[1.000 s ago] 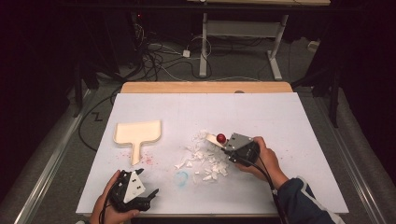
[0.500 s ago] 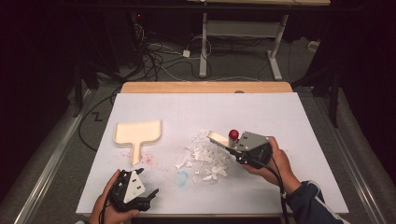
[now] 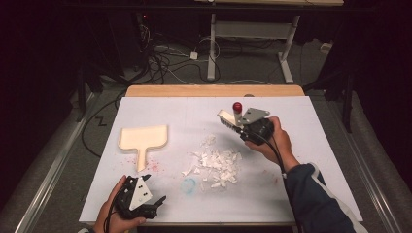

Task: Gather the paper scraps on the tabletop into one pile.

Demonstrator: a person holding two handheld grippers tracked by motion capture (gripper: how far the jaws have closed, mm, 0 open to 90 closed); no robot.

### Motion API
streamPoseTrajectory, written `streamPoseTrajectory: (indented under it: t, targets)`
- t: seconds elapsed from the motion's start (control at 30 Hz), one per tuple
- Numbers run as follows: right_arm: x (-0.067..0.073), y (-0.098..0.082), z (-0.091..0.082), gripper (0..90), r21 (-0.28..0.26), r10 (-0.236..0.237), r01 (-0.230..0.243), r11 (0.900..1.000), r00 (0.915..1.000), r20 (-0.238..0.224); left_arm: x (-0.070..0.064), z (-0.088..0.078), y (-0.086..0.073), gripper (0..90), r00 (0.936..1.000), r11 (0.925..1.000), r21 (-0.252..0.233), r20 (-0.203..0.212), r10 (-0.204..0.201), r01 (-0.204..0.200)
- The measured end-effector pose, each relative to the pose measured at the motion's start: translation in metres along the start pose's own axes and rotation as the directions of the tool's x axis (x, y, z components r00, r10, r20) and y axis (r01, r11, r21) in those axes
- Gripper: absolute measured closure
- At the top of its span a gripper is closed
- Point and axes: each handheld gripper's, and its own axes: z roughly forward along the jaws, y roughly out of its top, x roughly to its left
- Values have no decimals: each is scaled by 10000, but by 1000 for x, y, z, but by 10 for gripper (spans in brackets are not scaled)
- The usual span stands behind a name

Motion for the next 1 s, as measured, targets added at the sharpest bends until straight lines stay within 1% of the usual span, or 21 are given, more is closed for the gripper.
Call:
streamPoseTrajectory:
  t: [0.03, 0.07, 0.1, 0.2, 0.27, 0.3, 0.37, 0.43, 0.53, 0.6, 0.63, 0.67, 0.7, 0.73, 0.77, 0.8, 0.87, 0.9, 0.93, 0.97, 1.0]
  targets:
    - [-1, 3, 11, 682, 252, -98, 91, 9996, 9995, 308, 0, 0, 1, 169, 10000, 10000, 4, -3, 18, -18]
    - [-3, 6, 21, 682, 413, -111, 93, 9991, 9990, 440, 0, 0, 1, 169, 10000, 10000, -26, 17, -12, 12]
    - [-6, 9, 39, 682, 408, 125, -147, 9991, 9986, 521, -1, 0, 0, 169, 10000, 9999, -86, 30, -74, 74]
    - [-4, 12, 54, 682, 468, 123, -163, 9988, 9964, 837, 1, 2, -2, 169, 9998, 9999, -19, 126, -170, 170]
    - [1, 13, 67, 682, 394, -21, -24, 9992, 9936, 1133, 1, 4, -3, 169, 9996, 9998, 61, 181, -194, 193]
    - [4, 13, 72, 683, 356, -89, 50, 9994, 9936, 1126, 1, 4, -3, 169, 9997, 9998, 100, 175, -162, 160]
    - [9, 18, 78, 682, 199, -206, 189, 9996, 9960, 866, 1, 3, -3, 169, 9997, 9999, 49, 177, -164, 163]
    - [17, 23, 81, 682, 151, -562, 553, 9984, 9966, 599, 1, 2, -4, 169, 9996, 9998, -2, 194, -219, 219]
    - [31, 28, 80, 682, -116, -1067, 1065, 9942, 9942, -166, 1, 2, -5, 169, 9993, 9996, 34, 251, -264, 263]
    - [39, 30, 76, 681, -374, -1527, 1501, 9880, 9850, -802, 0, 2, -5, 169, 9993, 9997, 40, 280, -242, 241]
    - [43, 30, 73, 681, -505, -1797, 1755, 9832, 9791, -955, 0, 2, -5, 169, 9993, 9997, 21, 283, -240, 240]
    - [46, 30, 70, 680, -610, -2054, 1989, 9781, 9698, -1318, 0, 1, -5, 169, 9993, 9997, -4, 284, -245, 245]
    - [50, 28, 65, 680, -773, -2326, 2222, 9719, 9573, -1715, 0, 1, -5, 169, 9993, 9997, -15, 283, -259, 259]
    - [52, 27, 62, 680, -866, -2545, 2422, 9663, 9494, -1839, 0, 1, -5, 169, 9992, 9997, 3, 299, -250, 250]
    - [57, 21, 53, 678, -1125, -3001, 2808, 9532, 9243, -2357, 0, 1, -5, 169, 9994, 9998, 15, 282, -220, 219]
    - [57, 21, 53, 678, -1125, -3001, 2808, 9532, 9243, -2357, 0, 1, -5, 169, 9993, 9997, 4, 283, -249, 249]
    - [60, 15, 44, 678, -1502, -3468, 3174, 9363, 9030, -2536, 0, 1, -4, 169, 9993, 9997, 21, 300, -228, 228]
    - [61, 6, 34, 678, -1677, -3449, 3075, 9366, 8933, -2883, -1, 1, -4, 169, 9993, 9997, 40, 303, -223, 222]
    - [61, 6, 34, 678, -1677, -3449, 3075, 9366, 8933, -2883, -1, 2, -3, 169, 9993, 9998, 53, 308, -214, 212]
    - [61, 3, 29, 678, -1794, -3343, 2925, 9393, 8980, -2861, -2, 2, -3, 169, 9993, 9998, 60, 318, -199, 197]
    - [60, 0, 24, 678, -2036, -3471, 2939, 9339, 8820, -3188, -3, 3, -3, 169, 9993, 9998, 74, 326, -183, 181]
